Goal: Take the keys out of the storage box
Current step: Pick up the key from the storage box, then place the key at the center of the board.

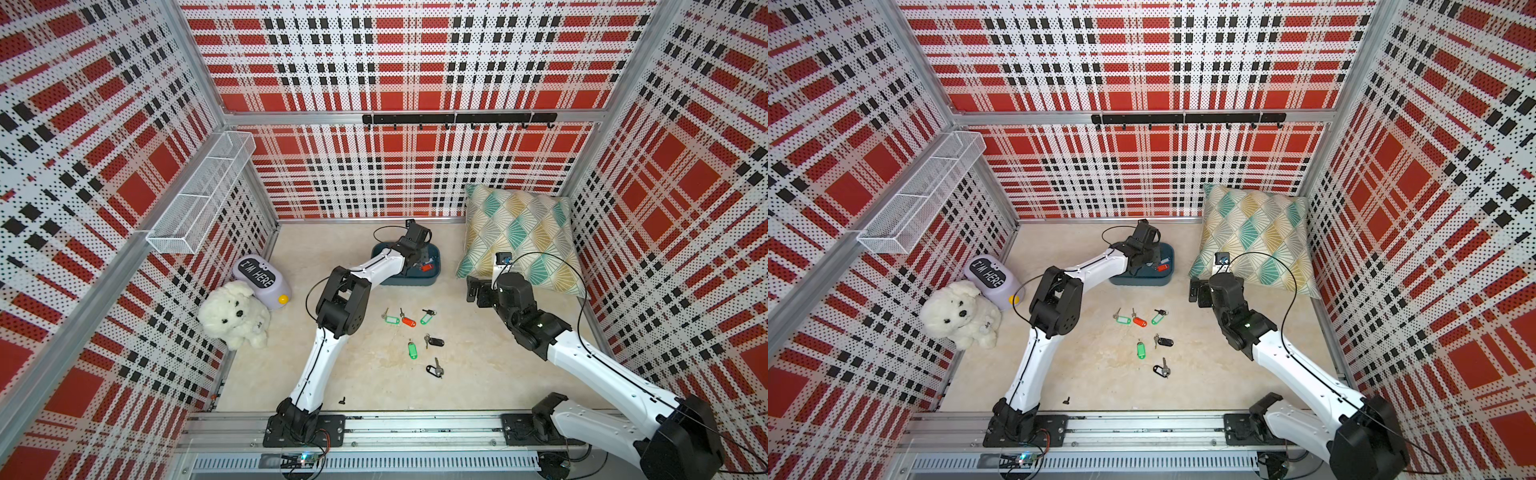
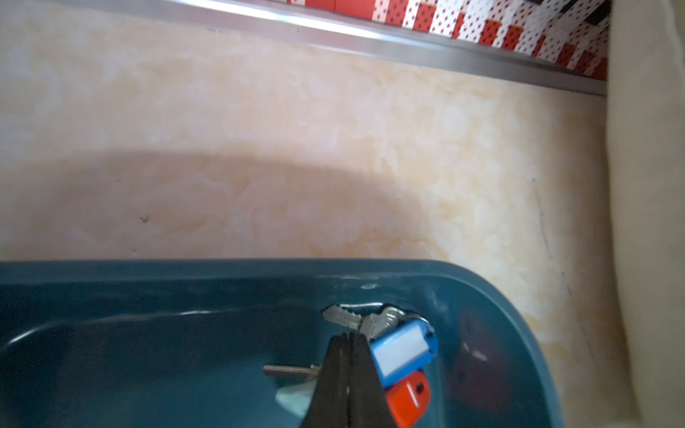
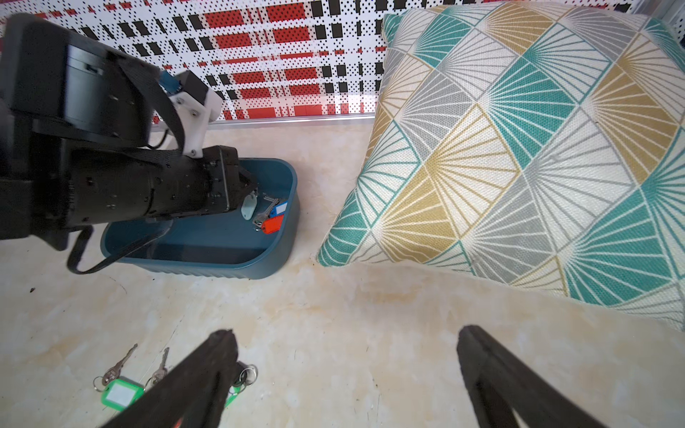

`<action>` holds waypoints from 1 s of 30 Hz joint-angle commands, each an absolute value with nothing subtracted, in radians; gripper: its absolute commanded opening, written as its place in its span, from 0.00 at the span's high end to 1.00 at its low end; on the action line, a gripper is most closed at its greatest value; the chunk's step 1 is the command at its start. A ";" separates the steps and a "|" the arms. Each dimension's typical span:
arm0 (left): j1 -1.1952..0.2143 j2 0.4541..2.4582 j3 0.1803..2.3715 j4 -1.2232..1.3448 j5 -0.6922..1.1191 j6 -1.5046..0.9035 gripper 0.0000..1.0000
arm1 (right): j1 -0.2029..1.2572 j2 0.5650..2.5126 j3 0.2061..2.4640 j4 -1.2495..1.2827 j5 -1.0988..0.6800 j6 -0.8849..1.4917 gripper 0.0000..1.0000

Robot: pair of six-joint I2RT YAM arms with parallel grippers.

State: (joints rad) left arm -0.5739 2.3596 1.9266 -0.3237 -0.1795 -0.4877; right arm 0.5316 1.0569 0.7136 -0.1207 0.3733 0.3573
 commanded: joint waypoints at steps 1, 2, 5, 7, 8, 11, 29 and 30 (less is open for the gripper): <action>-0.592 2.221 1.864 -0.266 -0.217 -0.470 1.00 | 0.523 1.031 0.698 -0.103 0.374 0.366 0.00; -0.594 2.192 1.834 -0.251 -0.216 -0.473 1.00 | 0.523 1.029 0.697 -0.104 0.373 0.367 0.00; -0.599 2.072 1.705 -0.188 -0.216 -0.488 1.00 | 0.523 1.020 0.696 -0.107 0.367 0.370 0.00; -0.605 1.978 1.581 -0.127 -0.222 -0.501 1.00 | 0.522 1.014 0.693 -0.108 0.357 0.374 0.00; -0.610 1.929 1.528 -0.105 -0.228 -0.506 1.00 | 0.522 1.012 0.693 -0.108 0.354 0.374 0.00; -0.631 1.754 1.354 -0.059 -0.263 -0.519 1.00 | 0.522 1.005 0.690 -0.109 0.340 0.378 0.00; -0.887 1.154 0.634 -0.120 -0.346 -0.696 1.00 | 0.522 1.032 0.709 -0.126 0.318 0.381 0.00; -0.897 1.138 0.605 -0.118 -0.336 -0.712 1.00 | 0.522 1.032 0.710 -0.126 0.321 0.380 0.00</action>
